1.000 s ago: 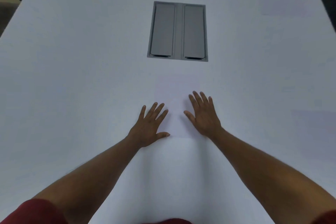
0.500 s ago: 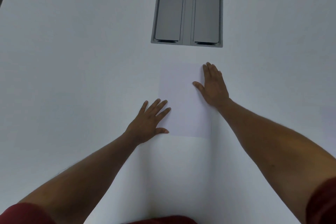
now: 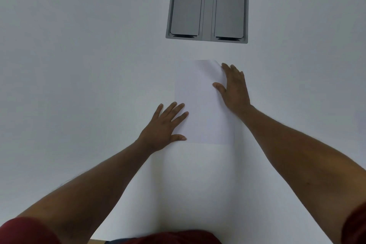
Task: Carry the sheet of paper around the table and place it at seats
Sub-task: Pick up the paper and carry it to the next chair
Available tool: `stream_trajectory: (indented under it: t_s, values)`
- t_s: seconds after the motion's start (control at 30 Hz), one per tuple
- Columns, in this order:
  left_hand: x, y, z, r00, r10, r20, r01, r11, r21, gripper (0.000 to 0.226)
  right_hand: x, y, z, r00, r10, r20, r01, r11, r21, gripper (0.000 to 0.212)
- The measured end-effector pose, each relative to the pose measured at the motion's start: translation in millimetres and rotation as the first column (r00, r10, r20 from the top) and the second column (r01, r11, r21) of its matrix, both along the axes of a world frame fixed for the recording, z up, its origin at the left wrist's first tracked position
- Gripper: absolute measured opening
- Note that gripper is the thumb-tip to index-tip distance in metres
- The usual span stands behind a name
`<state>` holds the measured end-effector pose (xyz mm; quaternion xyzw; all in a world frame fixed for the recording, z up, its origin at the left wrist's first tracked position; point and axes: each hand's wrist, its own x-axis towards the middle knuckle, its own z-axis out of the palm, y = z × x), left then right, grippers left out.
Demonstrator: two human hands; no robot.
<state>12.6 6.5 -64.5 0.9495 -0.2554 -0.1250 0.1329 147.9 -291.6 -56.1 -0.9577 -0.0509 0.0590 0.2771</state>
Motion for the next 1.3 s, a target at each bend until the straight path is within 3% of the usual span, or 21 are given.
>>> stream_trajectory:
  t_s: [0.1,0.23,0.43,0.57,0.63,0.7,0.73,0.83,0.9,0.97,1.07,1.3]
  values:
    - [-3,1,-1,1.000,0.001,-0.007,-0.001,1.000,0.003,0.090,-2,2,10,0.994,-0.086,-0.061,0.096,0.978,0.185,0.066]
    - [-5,1,0,1.000,0.005,-0.017,-0.005,1.000,-0.004,0.091,-16,2,36,0.941,-0.229,-0.250,0.310,0.879,0.362,0.065]
    - [-3,2,0,0.999,0.009,-0.044,-0.008,1.000,0.021,0.092,-75,-11,32,0.782,-0.294,-0.550,0.579,0.670,0.465,0.053]
    - [-5,-2,3,0.993,0.039,-0.111,-0.038,0.999,0.014,0.094,-113,-8,30,0.728,-0.281,-0.625,0.647,0.582,0.493,0.041]
    - [-6,-7,12,0.982,0.140,-0.128,-0.151,0.985,-0.081,0.092,-124,-5,32,0.717,-0.275,-0.641,0.666,0.540,0.514,0.038]
    - [-7,-13,25,0.928,0.341,-0.148,-0.368,0.898,-0.240,0.079,-130,-3,37,0.710,-0.258,-0.655,0.678,0.500,0.538,0.034]
    - [-7,-16,32,0.867,0.459,-0.195,-0.498,0.808,-0.314,0.073,-134,-2,41,0.710,-0.249,-0.659,0.680,0.487,0.548,0.033]
    - [5,-22,54,0.561,0.679,-0.473,-0.823,0.399,-0.403,0.066,-143,-1,53,0.717,-0.223,-0.661,0.672,0.474,0.569,0.029]
    - [16,-18,67,0.325,0.595,-0.735,-0.942,0.135,-0.308,0.067,-153,0,63,0.730,-0.202,-0.653,0.656,0.475,0.587,0.028]
    - [22,-9,78,0.176,0.385,-0.906,-0.982,0.002,-0.190,0.058,-164,2,73,0.741,-0.167,-0.651,0.636,0.484,0.601,0.029]
    - [17,4,98,0.170,0.252,-0.953,-0.984,-0.007,-0.177,0.040,-183,10,89,0.762,-0.089,-0.642,0.590,0.503,0.631,0.035]
    - [-33,49,119,0.347,0.403,-0.847,-0.924,-0.004,-0.381,0.023,-223,46,113,0.763,0.052,-0.645,0.501,0.582,0.640,0.038]
